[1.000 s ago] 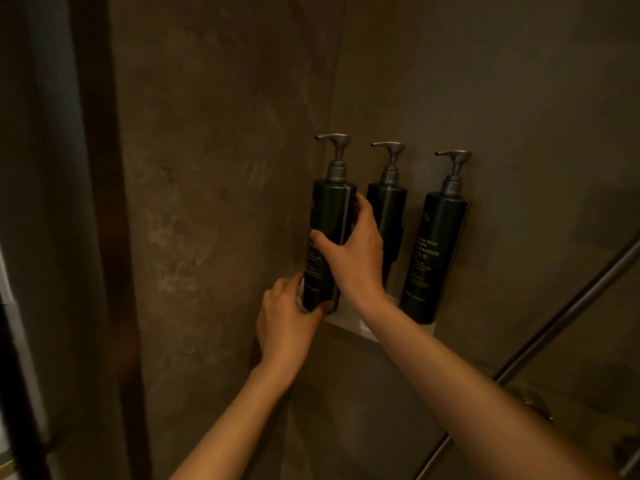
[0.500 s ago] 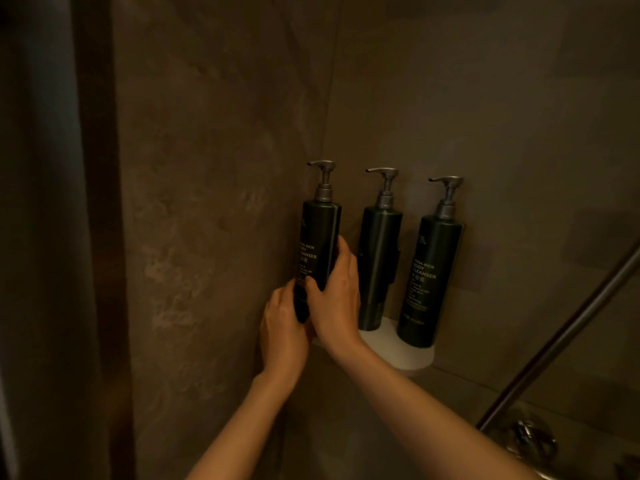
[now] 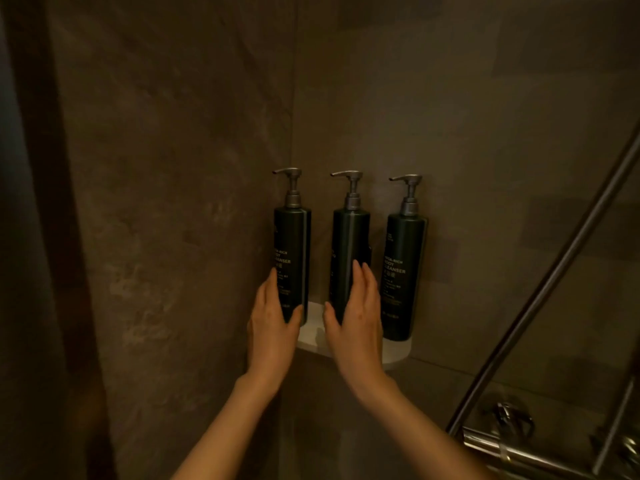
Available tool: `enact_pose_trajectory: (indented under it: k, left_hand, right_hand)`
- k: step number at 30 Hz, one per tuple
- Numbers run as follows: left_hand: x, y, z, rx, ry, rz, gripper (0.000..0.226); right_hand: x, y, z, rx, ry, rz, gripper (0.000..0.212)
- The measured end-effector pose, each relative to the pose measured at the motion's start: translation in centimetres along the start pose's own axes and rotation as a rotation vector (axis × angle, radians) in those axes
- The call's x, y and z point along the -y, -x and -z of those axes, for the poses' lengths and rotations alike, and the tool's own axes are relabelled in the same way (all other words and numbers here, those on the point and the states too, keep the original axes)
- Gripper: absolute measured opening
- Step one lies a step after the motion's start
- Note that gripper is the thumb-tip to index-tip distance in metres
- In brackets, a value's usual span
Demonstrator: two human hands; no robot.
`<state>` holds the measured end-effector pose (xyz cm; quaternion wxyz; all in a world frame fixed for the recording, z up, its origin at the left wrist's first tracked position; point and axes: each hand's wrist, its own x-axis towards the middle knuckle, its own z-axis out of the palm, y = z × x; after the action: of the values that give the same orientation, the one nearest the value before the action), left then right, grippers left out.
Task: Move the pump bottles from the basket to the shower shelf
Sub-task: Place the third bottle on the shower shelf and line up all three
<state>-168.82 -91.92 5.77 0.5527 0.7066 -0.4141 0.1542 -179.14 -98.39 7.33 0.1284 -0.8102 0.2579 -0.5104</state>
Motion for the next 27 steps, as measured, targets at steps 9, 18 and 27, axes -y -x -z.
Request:
enact_pose_trajectory:
  k: [9, 18, 27]
  left_hand:
    - [1.0, -2.7, -1.8, 0.045, -0.03, 0.105, 0.078]
    - [0.5, -3.9, -3.0, 0.026, 0.064, 0.095, 0.076]
    - [0.0, -4.5, -3.2, -0.001, 0.119, 0.088, 0.074]
  right_hand:
    - [-0.2, -2.7, -2.3, -0.052, -0.01, -0.26, 0.087]
    - [-0.6, -3.7, -2.7, -0.102, 0.03, -0.286, 0.091]
    - [-0.6, -3.5, -3.1, -0.077, -0.003, -0.25, 0.089]
